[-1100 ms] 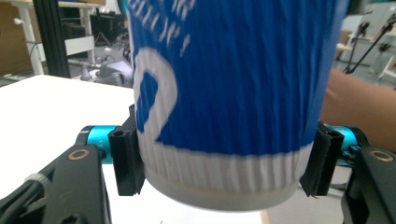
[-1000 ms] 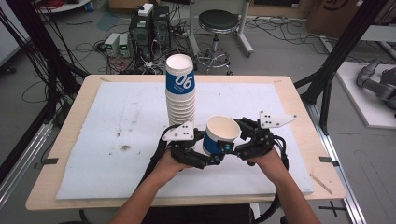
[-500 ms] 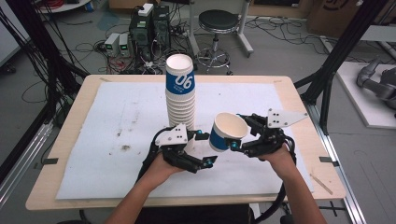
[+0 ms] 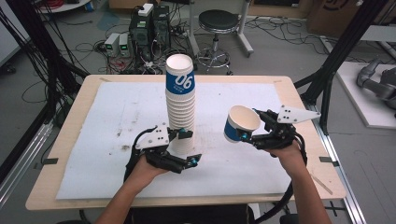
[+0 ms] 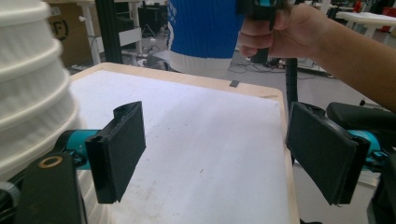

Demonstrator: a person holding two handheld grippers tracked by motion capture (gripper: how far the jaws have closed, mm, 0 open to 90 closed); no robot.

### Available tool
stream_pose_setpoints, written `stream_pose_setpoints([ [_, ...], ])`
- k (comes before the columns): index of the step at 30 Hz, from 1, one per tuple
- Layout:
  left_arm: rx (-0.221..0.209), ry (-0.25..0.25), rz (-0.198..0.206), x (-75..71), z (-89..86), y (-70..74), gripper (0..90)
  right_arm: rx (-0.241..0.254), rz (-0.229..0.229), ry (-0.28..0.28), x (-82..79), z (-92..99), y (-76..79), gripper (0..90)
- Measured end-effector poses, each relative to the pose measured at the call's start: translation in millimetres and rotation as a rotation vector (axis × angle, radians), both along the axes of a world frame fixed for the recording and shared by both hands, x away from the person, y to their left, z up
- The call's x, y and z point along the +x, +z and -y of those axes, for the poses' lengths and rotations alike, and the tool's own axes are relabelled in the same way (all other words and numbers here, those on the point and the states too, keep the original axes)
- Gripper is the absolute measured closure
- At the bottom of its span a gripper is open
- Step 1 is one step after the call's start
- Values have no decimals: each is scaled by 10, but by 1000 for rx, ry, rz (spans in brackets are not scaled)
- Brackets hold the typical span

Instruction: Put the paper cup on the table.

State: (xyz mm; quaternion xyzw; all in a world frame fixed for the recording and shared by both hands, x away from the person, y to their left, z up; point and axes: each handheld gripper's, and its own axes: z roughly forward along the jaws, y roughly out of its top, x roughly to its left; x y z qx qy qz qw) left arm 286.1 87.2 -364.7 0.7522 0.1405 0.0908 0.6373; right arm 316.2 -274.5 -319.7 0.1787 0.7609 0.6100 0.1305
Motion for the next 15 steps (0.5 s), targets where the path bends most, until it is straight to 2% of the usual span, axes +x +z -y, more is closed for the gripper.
stream_pose_setpoints([
  [9, -16, 74, 13, -49, -373, 35, 200, -2, -11, -33, 45, 60, -44, 280],
  [15, -33, 177, 22, 35, -703, 10, 200, -28, -3, -76, 80, 95, -84, 280],
])
